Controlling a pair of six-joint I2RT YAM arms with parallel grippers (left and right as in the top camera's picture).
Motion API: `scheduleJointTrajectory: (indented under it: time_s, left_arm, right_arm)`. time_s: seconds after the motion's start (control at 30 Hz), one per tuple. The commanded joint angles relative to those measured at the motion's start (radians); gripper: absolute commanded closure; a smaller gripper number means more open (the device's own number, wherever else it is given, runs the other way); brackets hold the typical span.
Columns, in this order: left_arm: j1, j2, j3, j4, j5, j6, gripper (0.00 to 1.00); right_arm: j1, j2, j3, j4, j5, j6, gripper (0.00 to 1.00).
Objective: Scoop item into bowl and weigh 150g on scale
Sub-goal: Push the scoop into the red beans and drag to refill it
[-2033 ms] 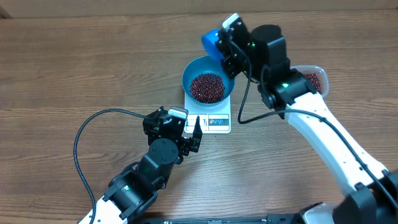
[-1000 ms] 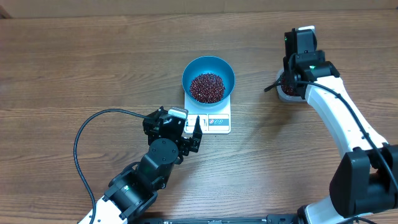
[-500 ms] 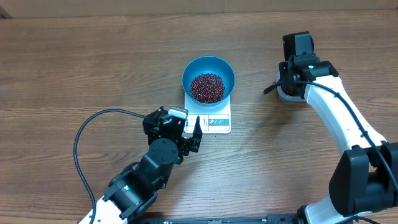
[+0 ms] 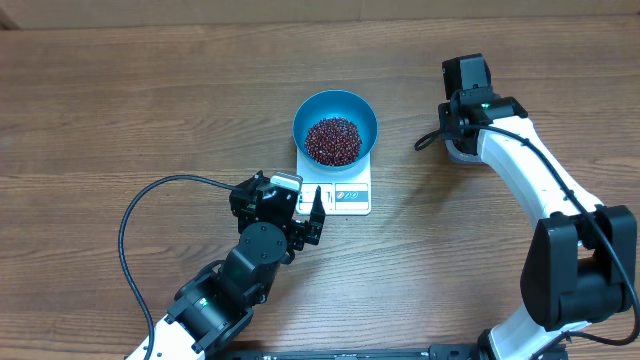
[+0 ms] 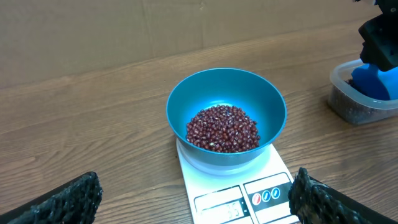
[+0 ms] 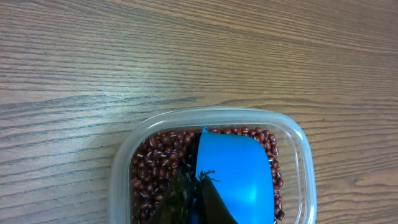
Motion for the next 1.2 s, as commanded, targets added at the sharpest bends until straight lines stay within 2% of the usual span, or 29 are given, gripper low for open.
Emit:
scheduleJointTrajectory:
  time_s: [0.0, 0.3, 0.67, 1.07, 1.17]
  left_arm:
    - [-0.006, 0.001, -0.007, 0.002, -0.018, -0.021, 0.00]
    - [-0.006, 0.001, -0.007, 0.002, -0.018, -0.021, 0.01]
    - [-0.006, 0.001, -0.007, 0.002, -0.018, -0.021, 0.00]
    - [-0.006, 0.001, -0.007, 0.002, -0.018, -0.021, 0.01]
    - [-0.006, 0.001, -0.007, 0.002, -0.018, -0.021, 0.00]
  right_arm:
    - [-0.012, 0.033, -0.010, -0.009, -0.074, 0.008, 0.96]
    - [-0.013, 0.033, -0.009, 0.045, -0.342, 0.018, 0.96]
    - [-0.035, 0.033, -0.008, 0.063, -0.394, 0.058, 0.96]
    - [-0.186, 0.003, -0.008, 0.054, -0.634, 0.060, 0.96]
    - [-0.260, 0.003, -0.008, -0.019, -0.679, 0.060, 0.96]
